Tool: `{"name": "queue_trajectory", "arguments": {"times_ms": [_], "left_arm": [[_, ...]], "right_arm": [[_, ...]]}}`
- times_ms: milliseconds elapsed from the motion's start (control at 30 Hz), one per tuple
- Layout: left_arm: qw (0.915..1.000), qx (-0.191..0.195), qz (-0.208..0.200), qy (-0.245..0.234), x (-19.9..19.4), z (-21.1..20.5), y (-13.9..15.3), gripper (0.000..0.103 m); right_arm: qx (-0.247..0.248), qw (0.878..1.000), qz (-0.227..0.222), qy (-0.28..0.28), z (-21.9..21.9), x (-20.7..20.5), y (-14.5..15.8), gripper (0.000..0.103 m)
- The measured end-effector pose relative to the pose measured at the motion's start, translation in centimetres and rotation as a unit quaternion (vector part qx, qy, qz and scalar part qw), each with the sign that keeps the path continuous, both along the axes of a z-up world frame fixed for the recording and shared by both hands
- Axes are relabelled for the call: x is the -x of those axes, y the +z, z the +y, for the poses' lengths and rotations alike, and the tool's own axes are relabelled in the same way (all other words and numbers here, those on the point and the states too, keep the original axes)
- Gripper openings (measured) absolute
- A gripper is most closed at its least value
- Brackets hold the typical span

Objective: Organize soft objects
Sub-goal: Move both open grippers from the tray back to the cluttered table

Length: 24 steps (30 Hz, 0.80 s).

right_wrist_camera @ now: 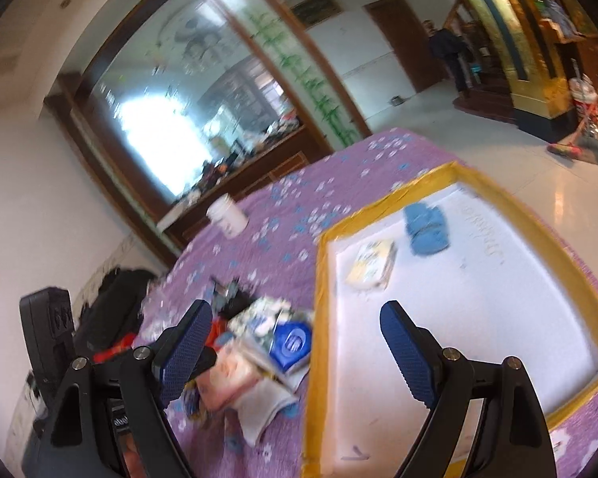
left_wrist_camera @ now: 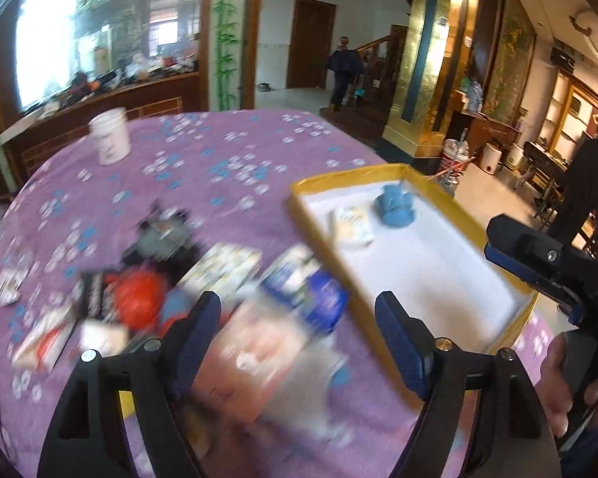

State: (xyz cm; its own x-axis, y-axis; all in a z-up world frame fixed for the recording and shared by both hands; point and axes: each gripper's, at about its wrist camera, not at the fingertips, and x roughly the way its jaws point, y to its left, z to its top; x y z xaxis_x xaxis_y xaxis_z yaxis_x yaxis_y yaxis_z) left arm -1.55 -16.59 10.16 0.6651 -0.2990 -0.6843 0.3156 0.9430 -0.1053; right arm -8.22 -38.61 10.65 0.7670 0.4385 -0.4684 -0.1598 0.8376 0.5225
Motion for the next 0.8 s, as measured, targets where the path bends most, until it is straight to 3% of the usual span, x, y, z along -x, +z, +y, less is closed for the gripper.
{"name": "queue_trajectory", "arguments": {"times_ms": [133, 433, 733, 800], "left_arm": [[0.9991, 0.012, 0.014, 0.037, 1.8, 4.8, -1.6, 0.079], [0.9935, 0.017, 0.033, 0.108, 3.9, 12.9, -5.0, 0.079], [0.9933, 0.02, 0.052, 0.101, 2.5, 13.8, -6.3, 0.079], [0.9952, 0.011, 0.052, 0.083, 1.8, 13.2, -5.9, 0.085]], "right_arm": [[0.018, 0.999, 0.016, 0.046, 2.9, 0.2, -1.6, 0.089], [0.047, 0.993, 0.041, 0.095, 6.8, 0.2, -4.3, 0.089], [0.08, 0.988, 0.046, 0.126, 9.8, -0.2, -5.2, 0.089], [0.084, 0.987, 0.048, 0.13, 10.2, -0.3, -5.5, 0.089]]}}
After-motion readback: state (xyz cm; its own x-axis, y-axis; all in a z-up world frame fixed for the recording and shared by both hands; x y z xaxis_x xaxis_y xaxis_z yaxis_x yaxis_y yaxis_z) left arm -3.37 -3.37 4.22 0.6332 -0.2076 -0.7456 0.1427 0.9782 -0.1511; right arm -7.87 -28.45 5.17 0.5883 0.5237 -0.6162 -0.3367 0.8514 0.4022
